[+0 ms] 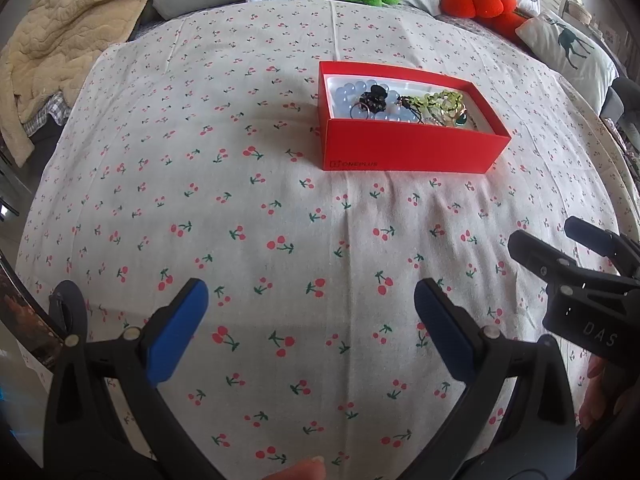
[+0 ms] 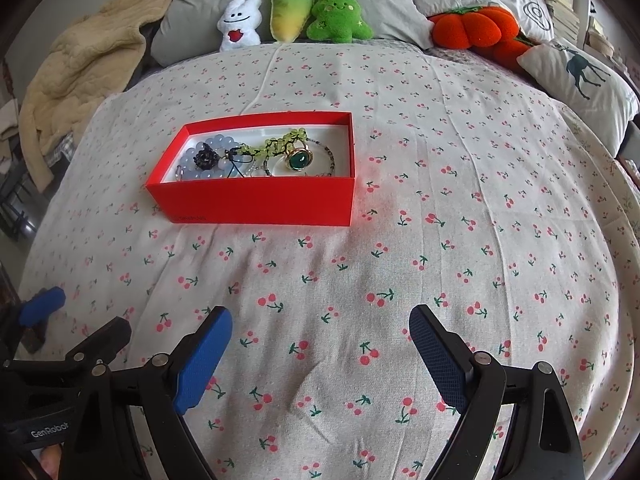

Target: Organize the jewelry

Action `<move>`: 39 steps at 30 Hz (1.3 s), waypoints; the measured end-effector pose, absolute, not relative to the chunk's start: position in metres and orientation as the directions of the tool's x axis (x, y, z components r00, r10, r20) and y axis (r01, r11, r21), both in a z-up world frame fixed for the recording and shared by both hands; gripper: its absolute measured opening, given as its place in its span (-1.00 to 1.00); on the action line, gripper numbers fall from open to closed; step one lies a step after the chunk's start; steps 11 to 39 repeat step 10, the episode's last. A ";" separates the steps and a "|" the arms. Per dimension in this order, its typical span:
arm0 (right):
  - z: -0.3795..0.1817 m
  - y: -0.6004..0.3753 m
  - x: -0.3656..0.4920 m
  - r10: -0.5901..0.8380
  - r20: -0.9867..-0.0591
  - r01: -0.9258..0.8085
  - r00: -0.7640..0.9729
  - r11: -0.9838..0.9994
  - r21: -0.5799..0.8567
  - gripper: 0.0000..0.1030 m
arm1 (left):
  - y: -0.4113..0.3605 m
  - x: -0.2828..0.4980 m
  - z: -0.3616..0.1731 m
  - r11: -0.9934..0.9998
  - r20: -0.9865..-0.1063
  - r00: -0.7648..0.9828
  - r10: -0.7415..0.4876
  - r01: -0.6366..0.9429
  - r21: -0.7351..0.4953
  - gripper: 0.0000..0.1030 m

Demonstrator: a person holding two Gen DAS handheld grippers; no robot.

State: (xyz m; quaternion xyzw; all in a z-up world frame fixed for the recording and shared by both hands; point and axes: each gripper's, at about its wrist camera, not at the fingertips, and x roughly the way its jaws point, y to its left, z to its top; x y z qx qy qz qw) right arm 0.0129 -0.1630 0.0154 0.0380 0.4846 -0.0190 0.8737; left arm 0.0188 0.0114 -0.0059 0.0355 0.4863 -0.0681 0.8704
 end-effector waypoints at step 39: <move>0.016 -0.162 0.014 0.004 -0.850 0.068 0.527 0.997 0.047 0.78 | 0.011 0.018 -0.007 0.989 -0.847 0.523 -0.093 0.149 -0.017 0.99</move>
